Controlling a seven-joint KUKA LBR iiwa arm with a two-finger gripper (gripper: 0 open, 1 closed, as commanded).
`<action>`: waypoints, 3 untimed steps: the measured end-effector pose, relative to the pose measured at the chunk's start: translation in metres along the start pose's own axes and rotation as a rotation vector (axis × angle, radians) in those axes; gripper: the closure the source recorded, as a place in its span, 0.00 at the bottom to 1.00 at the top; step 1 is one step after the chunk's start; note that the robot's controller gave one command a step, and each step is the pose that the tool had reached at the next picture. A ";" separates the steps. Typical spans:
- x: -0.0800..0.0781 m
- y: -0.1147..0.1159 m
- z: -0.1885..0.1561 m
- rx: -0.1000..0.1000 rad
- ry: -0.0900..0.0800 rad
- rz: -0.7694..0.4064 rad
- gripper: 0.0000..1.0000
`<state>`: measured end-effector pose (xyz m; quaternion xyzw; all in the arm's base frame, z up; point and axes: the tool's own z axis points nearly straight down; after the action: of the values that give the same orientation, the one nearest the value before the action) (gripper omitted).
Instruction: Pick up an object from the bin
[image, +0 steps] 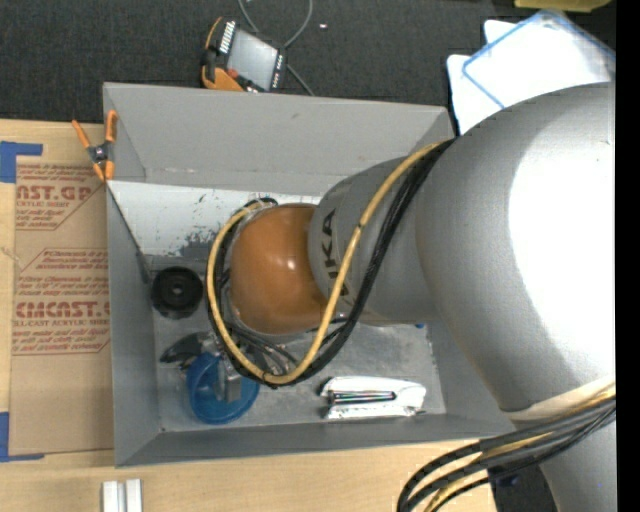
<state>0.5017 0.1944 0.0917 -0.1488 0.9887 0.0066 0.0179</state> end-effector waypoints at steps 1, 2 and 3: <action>0.003 0.006 -0.017 0.001 0.000 -0.106 1.00; 0.012 -0.021 0.012 -0.002 -0.033 0.000 1.00; 0.012 -0.019 0.012 -0.001 -0.034 -0.013 1.00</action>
Offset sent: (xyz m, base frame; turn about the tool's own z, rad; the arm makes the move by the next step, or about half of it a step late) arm -0.0137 -0.0251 -0.0217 -0.0041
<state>0.4963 0.1727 0.0792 -0.1551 0.9873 0.0094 0.0346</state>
